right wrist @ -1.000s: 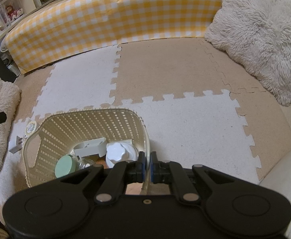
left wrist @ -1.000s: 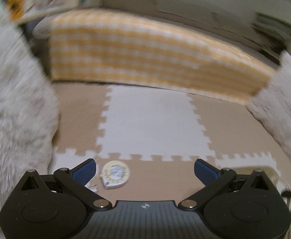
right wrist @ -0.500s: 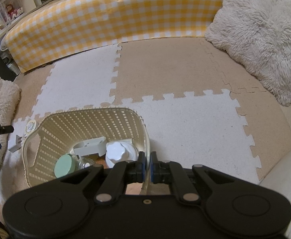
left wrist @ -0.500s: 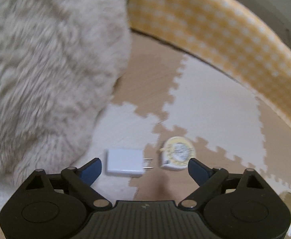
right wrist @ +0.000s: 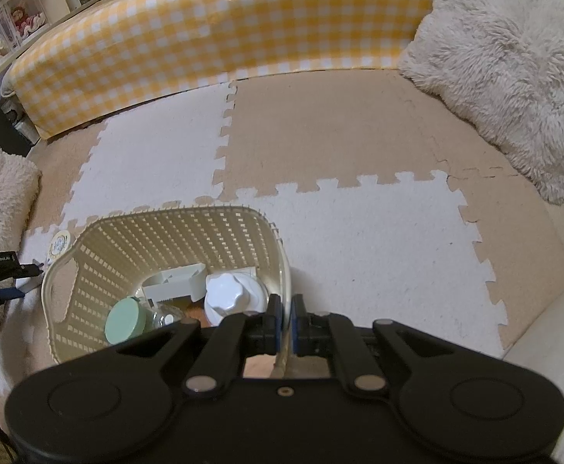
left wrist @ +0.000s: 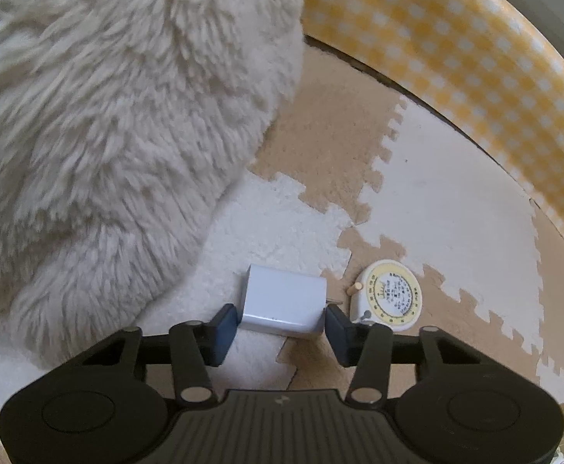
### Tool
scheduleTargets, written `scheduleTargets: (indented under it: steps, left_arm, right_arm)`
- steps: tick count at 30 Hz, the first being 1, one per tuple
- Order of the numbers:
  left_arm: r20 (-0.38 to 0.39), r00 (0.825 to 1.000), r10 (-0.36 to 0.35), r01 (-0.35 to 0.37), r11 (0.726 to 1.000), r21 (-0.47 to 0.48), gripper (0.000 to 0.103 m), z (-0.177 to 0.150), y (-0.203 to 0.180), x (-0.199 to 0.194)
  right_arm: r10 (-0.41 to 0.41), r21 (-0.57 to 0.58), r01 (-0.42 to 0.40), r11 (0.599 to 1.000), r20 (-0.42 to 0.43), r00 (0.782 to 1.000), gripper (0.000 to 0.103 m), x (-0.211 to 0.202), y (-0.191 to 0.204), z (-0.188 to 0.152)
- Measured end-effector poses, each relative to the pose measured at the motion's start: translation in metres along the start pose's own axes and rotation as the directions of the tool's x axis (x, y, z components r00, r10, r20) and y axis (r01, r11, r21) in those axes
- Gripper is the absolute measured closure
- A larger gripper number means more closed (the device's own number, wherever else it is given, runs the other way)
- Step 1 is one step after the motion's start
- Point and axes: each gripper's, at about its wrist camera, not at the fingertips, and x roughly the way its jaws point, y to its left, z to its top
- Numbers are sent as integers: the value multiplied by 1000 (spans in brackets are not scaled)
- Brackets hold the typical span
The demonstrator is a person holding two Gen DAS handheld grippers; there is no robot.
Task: Organize rigid objects
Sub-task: 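Lower the left tool onto the white plug charger and close on it, then carry the white charger with the left tool into the basket and release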
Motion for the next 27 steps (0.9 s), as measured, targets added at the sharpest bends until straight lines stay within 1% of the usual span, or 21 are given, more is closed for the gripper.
scheduleTargets:
  steps: [4, 6, 9, 11, 13, 15, 18, 20, 23, 27]
  left_arm:
    - [-1, 1000, -11, 11, 1000, 4, 53, 0, -1, -1]
    - [-3, 1000, -26, 26, 1000, -11, 53, -1, -2, -2]
    - [5, 998, -63, 63, 997, -35, 53, 0, -5, -8]
    - [17, 995, -100, 101, 993, -60, 53, 2, -7, -15]
    - [35, 989, -141, 143, 987, -76, 53, 4, -11, -25]
    - [59, 982, -177, 181, 981, -69, 53, 6, -16, -37]
    - [92, 966, -242, 244, 970, -15, 53, 7, -32, -58]
    - [94, 950, -298, 297, 955, 23, 53, 3, -44, -72]
    - [68, 924, -376, 372, 926, 71, 53, -6, -61, -88]
    - [17, 893, -449, 445, 889, 110, 53, -22, -83, -101]
  right_arm:
    - [0, 0, 0, 1000, 0, 1000, 97, 0, 0, 0]
    - [0, 0, 0, 1000, 0, 1000, 97, 0, 0, 0]
    - [0, 1, 0, 1000, 0, 1000, 97, 0, 0, 0]
    - [0, 1, 0, 1000, 0, 1000, 98, 0, 0, 0]
    - [0, 0, 0, 1000, 0, 1000, 98, 0, 0, 0]
    - [0, 0, 0, 1000, 0, 1000, 98, 0, 0, 0]
    - [0, 0, 0, 1000, 0, 1000, 97, 0, 0, 0]
    - [0, 0, 0, 1000, 0, 1000, 97, 0, 0, 0]
    - [0, 0, 0, 1000, -1, 1000, 98, 0, 0, 0]
    - [-1, -1, 1, 1000, -1, 1000, 97, 0, 0, 0]
